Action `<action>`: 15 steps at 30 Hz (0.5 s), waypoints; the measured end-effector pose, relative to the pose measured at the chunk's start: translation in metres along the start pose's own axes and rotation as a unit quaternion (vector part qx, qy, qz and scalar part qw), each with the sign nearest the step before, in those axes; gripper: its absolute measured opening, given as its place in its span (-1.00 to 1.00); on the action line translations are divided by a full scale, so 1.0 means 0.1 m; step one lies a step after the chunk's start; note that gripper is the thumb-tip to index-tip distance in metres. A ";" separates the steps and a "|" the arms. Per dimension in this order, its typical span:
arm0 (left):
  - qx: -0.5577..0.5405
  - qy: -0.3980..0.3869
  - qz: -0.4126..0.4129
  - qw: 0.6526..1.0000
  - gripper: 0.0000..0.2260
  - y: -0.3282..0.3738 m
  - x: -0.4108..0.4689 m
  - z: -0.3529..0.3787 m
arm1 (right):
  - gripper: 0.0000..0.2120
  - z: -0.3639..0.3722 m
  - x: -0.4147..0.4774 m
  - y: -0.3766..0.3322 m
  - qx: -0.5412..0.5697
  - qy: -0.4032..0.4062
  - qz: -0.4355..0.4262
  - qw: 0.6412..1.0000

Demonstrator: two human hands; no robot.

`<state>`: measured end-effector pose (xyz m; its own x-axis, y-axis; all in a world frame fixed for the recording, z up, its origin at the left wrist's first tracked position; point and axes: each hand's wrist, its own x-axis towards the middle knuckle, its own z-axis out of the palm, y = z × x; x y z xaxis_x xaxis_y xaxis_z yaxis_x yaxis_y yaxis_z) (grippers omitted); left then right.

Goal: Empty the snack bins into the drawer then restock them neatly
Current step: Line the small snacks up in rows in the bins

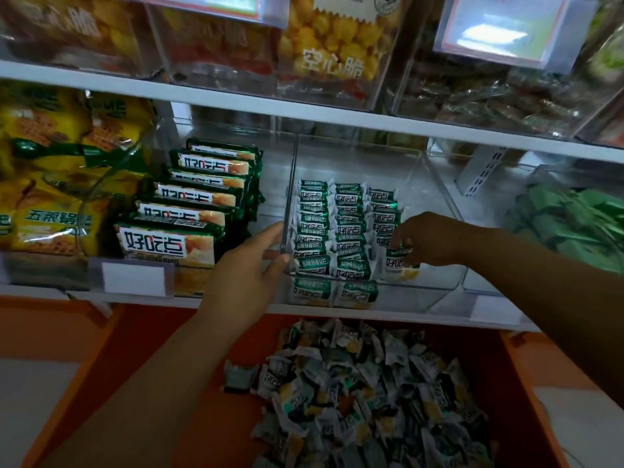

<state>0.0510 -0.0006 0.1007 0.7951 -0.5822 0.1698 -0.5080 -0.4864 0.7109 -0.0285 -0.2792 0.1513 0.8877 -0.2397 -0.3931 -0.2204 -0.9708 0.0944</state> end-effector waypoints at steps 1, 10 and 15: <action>-0.002 0.003 0.002 1.000 -0.52 0.00 0.00 0.01 | -0.59 0.04 0.02 -0.01 -0.011 -0.003 0.000 1.000; -0.022 0.016 0.016 1.000 -0.53 -0.04 -0.01 0.04 | -0.74 0.29 0.09 0.00 -0.072 0.051 0.011 0.996; -0.004 0.118 0.122 0.985 -0.68 0.13 -0.33 0.14 | -0.74 0.29 -0.51 -0.21 0.180 0.340 -0.024 0.923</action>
<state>0.0135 0.0035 0.0945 0.7050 -0.5131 0.4896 -0.6918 -0.3453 0.6342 -0.0813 -0.2459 0.1425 0.9211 -0.2623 0.2877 -0.1865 -0.9459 -0.2656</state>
